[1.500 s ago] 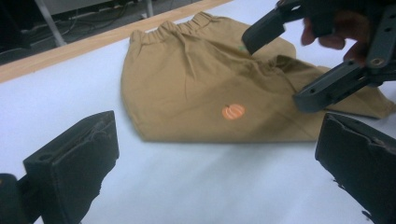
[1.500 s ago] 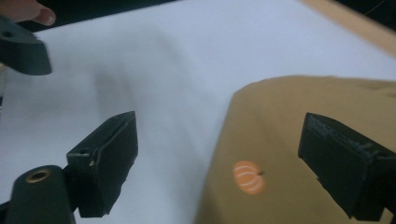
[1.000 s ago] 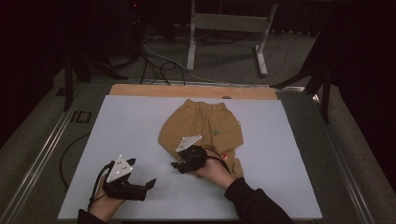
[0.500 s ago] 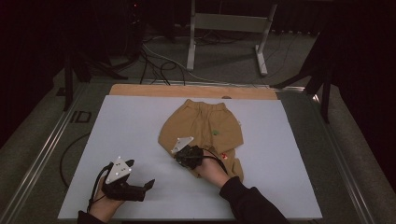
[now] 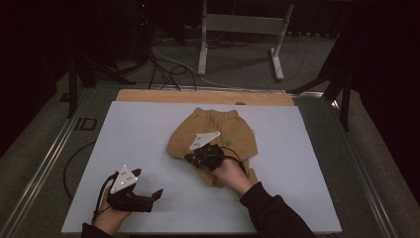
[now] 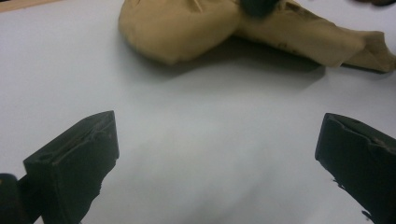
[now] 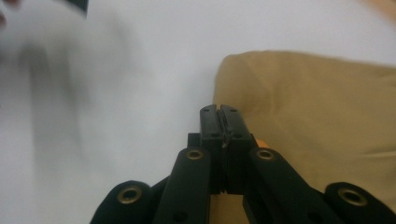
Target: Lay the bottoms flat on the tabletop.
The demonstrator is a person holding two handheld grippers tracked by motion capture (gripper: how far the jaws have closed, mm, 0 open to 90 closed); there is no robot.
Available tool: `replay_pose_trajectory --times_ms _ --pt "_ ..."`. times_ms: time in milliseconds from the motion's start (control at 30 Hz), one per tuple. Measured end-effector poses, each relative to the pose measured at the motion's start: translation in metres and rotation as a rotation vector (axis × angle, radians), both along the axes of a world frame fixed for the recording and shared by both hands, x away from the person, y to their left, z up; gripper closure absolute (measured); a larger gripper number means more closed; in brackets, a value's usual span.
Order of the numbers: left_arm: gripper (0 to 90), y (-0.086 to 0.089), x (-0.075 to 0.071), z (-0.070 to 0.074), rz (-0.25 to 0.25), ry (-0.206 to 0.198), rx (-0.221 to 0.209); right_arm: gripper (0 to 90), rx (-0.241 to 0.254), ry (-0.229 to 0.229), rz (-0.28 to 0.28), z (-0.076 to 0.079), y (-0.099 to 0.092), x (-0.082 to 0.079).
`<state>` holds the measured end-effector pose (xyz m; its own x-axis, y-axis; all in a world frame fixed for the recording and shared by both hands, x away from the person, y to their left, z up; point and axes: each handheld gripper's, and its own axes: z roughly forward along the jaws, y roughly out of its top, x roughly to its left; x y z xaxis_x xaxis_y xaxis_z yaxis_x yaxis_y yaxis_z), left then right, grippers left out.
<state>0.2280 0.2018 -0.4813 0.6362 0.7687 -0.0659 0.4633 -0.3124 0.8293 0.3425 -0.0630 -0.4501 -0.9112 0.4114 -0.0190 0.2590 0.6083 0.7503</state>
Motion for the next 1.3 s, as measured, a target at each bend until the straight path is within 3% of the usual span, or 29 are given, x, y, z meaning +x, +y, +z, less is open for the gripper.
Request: replay_pose_trajectory --times_ms 200,400,633,833,867,967,1033,1100,1167,1233,1300 --pt "0.7 -0.001 0.000 0.000 -0.010 -0.003 -0.003 89.8 0.070 -0.045 -0.088 0.030 -0.033 0.016" --pt "0.7 -0.001 0.000 0.000 -0.016 -0.003 -0.008 89.8 0.128 -0.058 -0.197 0.041 -0.077 0.030" --pt "0.7 -0.002 0.000 0.001 -0.023 -0.003 -0.013 89.6 0.156 -0.022 -0.355 0.033 -0.134 0.043" --pt "0.7 -0.004 0.002 0.001 -0.028 -0.002 -0.018 88.3 0.148 0.040 -0.477 0.008 -0.169 0.056" --pt "0.7 -0.005 0.002 0.002 -0.028 -0.003 -0.023 86.0 0.145 0.051 -0.489 0.003 -0.172 0.057" --pt "0.7 -0.006 0.003 0.003 -0.037 -0.006 -0.020 61.8 0.145 0.065 -0.494 -0.008 -0.178 0.058" --pt "0.7 -0.007 0.004 0.004 -0.040 -0.009 -0.020 47.0 0.136 0.046 -0.497 -0.009 -0.179 0.056" --pt "0.7 -0.008 0.005 0.004 -0.045 -0.012 -0.022 42.4 0.156 0.033 -0.492 -0.009 -0.179 0.052" --pt "0.7 -0.010 0.005 0.004 -0.051 -0.011 -0.022 32.5 0.169 0.014 -0.477 -0.007 -0.179 0.048" --pt "0.7 -0.011 0.005 0.005 -0.052 -0.012 -0.019 22.3 0.205 0.027 -0.454 -0.004 -0.180 0.044" --pt "0.7 -0.013 0.007 0.007 -0.060 -0.015 -0.021 18.4 0.219 0.019 -0.445 -0.002 -0.181 0.040"
